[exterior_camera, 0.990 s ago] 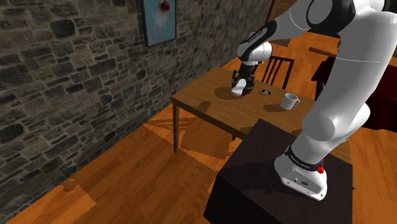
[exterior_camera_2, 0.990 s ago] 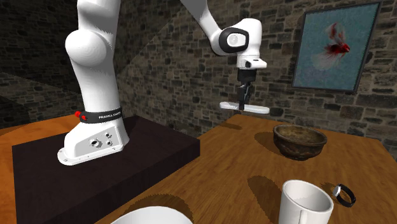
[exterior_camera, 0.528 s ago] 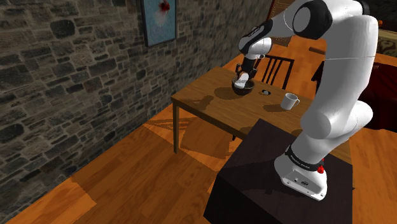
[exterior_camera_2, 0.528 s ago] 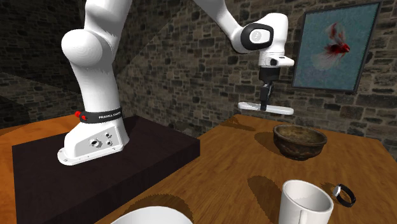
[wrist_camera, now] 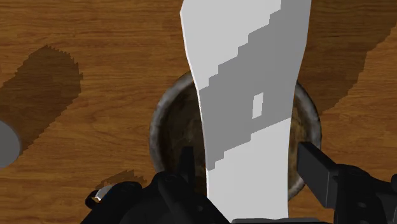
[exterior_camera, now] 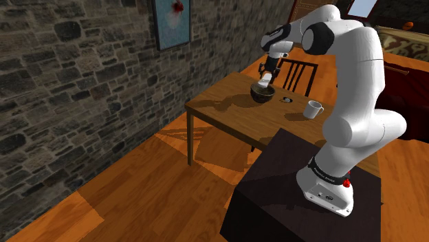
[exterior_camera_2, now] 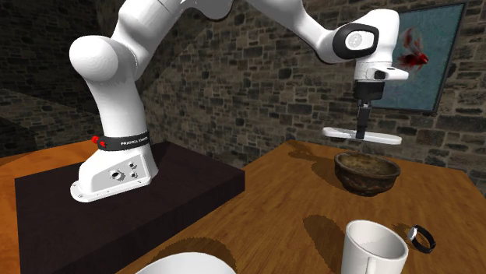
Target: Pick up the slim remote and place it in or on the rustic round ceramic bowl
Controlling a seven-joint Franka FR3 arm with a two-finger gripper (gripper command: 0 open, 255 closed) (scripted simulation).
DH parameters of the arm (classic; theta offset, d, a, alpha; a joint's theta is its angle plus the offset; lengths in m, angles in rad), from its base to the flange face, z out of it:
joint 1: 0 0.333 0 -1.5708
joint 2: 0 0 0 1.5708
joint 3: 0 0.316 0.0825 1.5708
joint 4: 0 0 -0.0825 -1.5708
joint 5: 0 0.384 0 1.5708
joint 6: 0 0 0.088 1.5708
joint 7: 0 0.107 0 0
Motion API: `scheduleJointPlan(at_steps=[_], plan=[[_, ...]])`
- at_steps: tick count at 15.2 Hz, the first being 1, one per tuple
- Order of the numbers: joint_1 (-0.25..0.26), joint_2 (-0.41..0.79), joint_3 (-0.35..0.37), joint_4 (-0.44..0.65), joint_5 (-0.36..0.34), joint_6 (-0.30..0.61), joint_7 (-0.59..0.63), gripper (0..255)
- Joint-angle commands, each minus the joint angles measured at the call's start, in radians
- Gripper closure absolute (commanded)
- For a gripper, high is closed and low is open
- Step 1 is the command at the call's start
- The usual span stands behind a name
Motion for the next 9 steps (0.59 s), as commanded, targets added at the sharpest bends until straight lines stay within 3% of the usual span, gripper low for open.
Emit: scheduleJointPlan(at_steps=[1, 9], plan=[[-0.038, 0.096, 0.003, 0.17, 0.007, -0.075, -0.015, 255], [-0.041, 0.15, 0.011, 0.154, 0.015, -0.005, -0.021, 255]])
